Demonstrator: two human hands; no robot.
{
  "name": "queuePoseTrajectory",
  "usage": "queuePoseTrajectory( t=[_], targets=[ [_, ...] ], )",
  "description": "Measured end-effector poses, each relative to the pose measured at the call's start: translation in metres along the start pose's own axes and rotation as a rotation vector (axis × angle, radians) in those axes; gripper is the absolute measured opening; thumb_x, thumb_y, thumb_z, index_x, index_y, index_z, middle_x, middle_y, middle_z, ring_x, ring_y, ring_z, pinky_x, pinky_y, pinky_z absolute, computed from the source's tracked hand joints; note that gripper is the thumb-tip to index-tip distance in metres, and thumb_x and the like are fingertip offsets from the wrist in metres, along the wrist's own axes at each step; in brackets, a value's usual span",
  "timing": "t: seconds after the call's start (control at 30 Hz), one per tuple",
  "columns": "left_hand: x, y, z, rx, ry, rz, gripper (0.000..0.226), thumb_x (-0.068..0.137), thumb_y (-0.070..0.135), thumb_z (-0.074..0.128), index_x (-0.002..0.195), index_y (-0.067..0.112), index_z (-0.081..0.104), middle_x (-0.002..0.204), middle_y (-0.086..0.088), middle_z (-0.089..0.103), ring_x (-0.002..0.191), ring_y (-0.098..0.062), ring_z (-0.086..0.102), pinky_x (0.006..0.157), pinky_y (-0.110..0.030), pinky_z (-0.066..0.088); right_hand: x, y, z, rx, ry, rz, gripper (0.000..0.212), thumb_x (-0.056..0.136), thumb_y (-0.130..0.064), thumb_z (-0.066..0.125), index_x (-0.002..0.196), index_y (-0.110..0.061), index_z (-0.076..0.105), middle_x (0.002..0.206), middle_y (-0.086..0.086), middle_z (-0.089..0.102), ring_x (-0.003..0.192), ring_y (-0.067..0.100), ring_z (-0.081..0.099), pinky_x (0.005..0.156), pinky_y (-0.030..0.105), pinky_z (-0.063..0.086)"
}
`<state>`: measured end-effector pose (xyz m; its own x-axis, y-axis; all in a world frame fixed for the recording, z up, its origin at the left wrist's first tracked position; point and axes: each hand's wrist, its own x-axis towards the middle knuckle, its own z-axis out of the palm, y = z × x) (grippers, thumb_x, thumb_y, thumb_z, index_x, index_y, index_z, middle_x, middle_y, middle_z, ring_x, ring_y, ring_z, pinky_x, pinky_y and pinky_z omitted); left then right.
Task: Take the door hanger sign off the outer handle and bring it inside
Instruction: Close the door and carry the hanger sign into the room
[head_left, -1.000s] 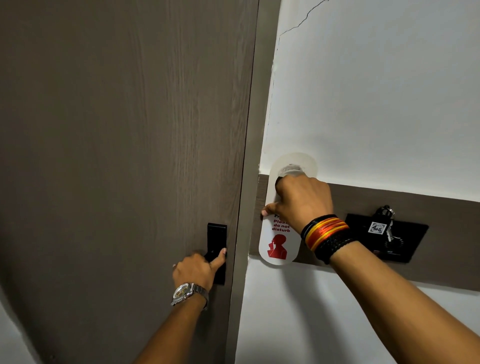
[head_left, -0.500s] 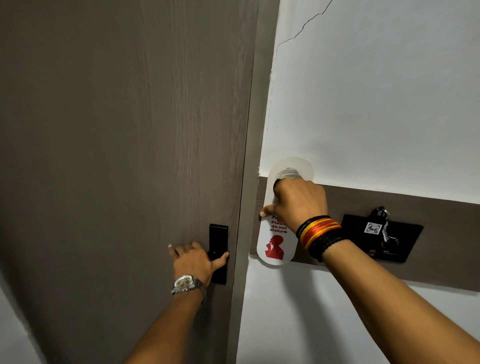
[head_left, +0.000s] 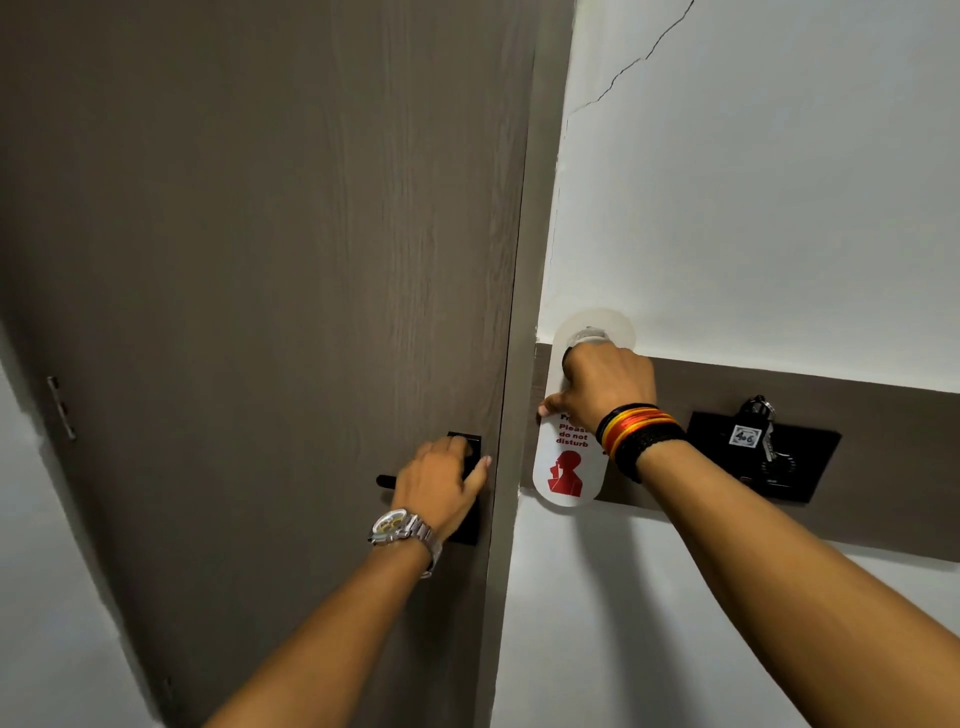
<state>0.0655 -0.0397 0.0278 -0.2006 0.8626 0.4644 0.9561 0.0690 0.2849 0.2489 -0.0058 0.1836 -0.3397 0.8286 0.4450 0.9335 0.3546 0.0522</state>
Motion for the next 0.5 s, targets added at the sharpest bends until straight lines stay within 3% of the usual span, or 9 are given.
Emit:
queuePoseTrajectory(
  t=[0.07,0.2,0.37,0.43,0.5],
  targets=[
    [0.000,0.011,-0.021,-0.159,0.021,0.045,0.038,0.102,0.052,0.046,0.111,0.019,0.064,0.107,0.000,0.068,0.096,-0.022,0.066,0.075,-0.039,0.057,-0.007,-0.003,-0.005,-0.027,-0.010,-0.005,0.050,0.073,-0.060,0.080,0.079,-0.014,0.060,0.082,0.005,0.057,0.068,0.022,0.052,0.062,0.032,0.048],
    [0.001,0.033,-0.052,-0.514,-0.045,0.099,0.033,0.097,0.044,0.062,0.123,0.024,0.069,0.112,0.006,0.073,0.094,-0.012,0.071,0.084,-0.036,0.062,-0.019,-0.015,-0.014,-0.018,0.046,-0.040,0.049,0.075,-0.059,0.078,0.078,-0.015,0.057,0.083,0.003,0.055,0.069,0.021,0.052,0.064,0.033,0.053],
    [-0.002,0.042,-0.060,-0.812,-0.054,0.032,0.018,0.098,0.028,0.065,0.112,0.021,0.076,0.103,0.001,0.080,0.091,-0.013,0.076,0.080,-0.036,0.064,-0.034,-0.028,-0.024,0.066,0.121,-0.108,0.038,0.083,-0.053,0.072,0.078,-0.018,0.056,0.078,0.003,0.065,0.069,0.023,0.059,0.062,0.032,0.052],
    [0.000,0.044,-0.062,-0.894,-0.014,0.008,0.015,0.098,0.023,0.066,0.107,0.018,0.078,0.099,-0.001,0.081,0.089,-0.016,0.077,0.080,-0.038,0.065,-0.043,-0.020,-0.028,0.258,0.149,-0.097,0.033,0.083,-0.054,0.070,0.091,-0.023,0.064,0.083,-0.002,0.071,0.079,0.021,0.068,0.070,0.035,0.057],
    [0.000,0.046,-0.060,-0.997,0.000,-0.030,0.014,0.097,0.023,0.068,0.103,0.016,0.079,0.097,-0.002,0.082,0.088,-0.020,0.078,0.082,-0.044,0.065,-0.063,-0.004,-0.027,0.637,0.224,-0.037,0.030,0.083,-0.051,0.072,0.103,-0.029,0.066,0.082,-0.007,0.074,0.077,0.013,0.072,0.073,0.038,0.061]
  ],
)
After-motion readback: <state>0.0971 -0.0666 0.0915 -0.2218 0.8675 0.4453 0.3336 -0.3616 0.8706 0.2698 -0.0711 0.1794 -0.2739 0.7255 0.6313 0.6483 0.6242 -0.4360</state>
